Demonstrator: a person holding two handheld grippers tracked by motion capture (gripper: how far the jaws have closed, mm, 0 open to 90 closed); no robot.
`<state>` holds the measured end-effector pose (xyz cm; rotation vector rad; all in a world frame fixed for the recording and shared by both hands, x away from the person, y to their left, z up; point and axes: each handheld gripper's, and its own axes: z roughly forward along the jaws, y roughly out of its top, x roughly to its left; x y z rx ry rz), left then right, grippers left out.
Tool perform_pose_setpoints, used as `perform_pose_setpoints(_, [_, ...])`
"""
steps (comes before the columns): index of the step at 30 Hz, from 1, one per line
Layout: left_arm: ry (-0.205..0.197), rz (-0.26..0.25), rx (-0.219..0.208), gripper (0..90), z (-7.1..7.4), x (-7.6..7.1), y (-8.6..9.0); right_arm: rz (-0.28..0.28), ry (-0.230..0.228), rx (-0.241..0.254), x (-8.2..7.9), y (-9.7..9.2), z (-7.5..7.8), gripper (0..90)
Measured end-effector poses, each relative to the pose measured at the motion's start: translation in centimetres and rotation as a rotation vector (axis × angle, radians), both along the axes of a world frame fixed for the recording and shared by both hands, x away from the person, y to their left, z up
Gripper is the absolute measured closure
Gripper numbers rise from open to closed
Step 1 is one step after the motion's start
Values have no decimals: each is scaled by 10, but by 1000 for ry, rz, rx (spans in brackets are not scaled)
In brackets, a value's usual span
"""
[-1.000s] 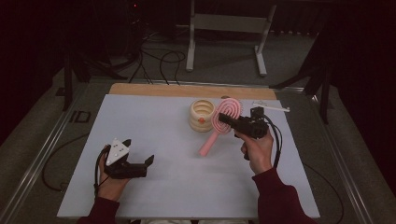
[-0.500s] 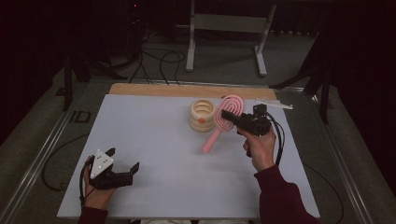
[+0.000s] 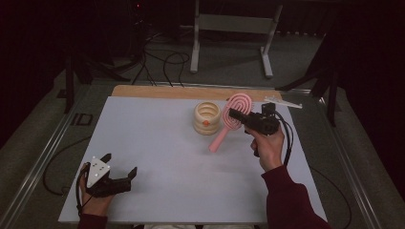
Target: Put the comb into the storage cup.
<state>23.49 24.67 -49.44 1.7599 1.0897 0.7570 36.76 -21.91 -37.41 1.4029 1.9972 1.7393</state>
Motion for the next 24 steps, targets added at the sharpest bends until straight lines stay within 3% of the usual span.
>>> perform_pose_setpoints(24, [-3,16,-5,0,-3,1,-1,-24,-1,-5,17,-6,7,641])
